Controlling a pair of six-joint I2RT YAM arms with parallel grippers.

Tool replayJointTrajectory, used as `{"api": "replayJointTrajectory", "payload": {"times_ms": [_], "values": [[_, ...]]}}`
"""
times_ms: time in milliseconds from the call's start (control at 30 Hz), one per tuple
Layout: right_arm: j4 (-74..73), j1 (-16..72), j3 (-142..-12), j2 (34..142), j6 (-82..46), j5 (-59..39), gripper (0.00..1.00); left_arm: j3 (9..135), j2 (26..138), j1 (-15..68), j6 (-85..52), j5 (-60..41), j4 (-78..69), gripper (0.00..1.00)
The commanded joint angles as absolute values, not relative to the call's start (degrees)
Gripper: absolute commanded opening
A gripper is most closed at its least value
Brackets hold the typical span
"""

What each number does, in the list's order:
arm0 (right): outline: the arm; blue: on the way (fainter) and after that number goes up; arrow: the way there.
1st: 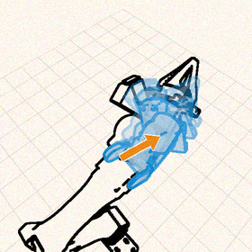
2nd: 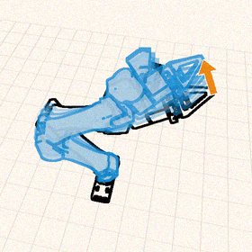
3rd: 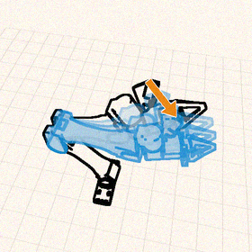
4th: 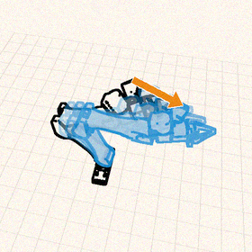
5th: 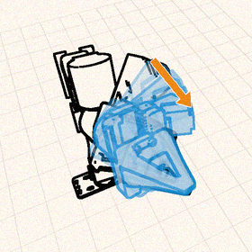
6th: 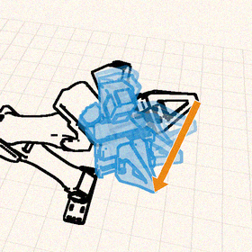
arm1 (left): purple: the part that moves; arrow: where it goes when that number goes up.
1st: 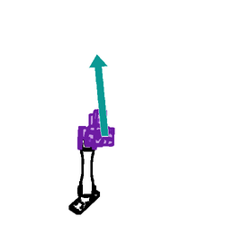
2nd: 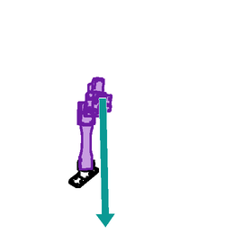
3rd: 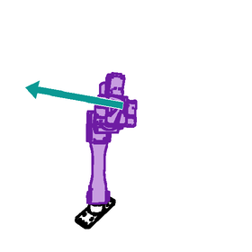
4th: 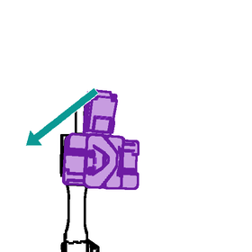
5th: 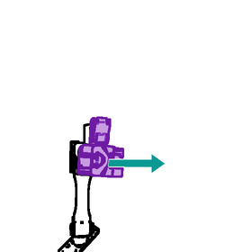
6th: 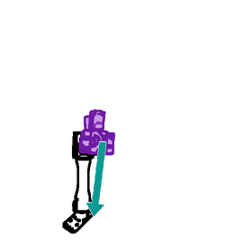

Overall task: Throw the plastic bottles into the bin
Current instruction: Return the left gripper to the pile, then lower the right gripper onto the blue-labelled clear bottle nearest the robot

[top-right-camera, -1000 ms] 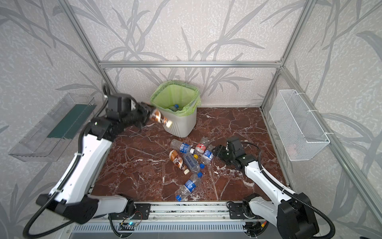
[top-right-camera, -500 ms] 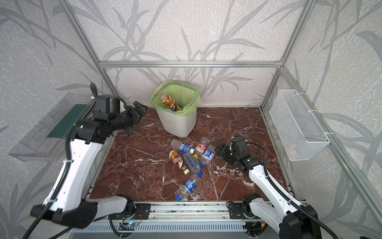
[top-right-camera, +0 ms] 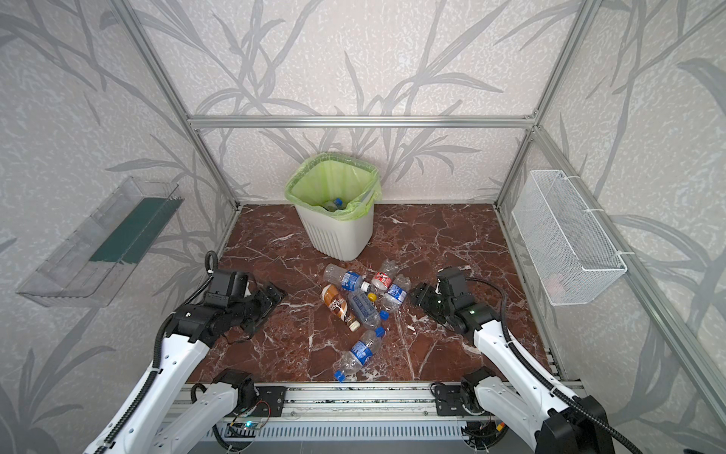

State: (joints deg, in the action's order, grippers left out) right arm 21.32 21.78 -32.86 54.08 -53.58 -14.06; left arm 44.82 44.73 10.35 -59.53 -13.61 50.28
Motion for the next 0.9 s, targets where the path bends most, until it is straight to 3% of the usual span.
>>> {"api": "replayJointTrajectory", "payload": {"times_ms": [0, 367, 867], "values": [[22.82, 22.97, -32.17, 52.78, -54.22, -13.16, 0.75, 44.42, 43.49, 10.13, -60.71, -14.31, 47.84, 0.92], [22.76, 28.31, -31.2, 52.12, -57.26, -10.82, 0.77, 41.38, 43.84, 10.2, -61.61, -16.29, 46.1, 0.91], [18.7, 49.22, -27.07, 52.02, -79.02, -1.79, 0.78, 39.11, 43.15, 10.2, -62.22, -16.7, 45.6, 0.9]]}}
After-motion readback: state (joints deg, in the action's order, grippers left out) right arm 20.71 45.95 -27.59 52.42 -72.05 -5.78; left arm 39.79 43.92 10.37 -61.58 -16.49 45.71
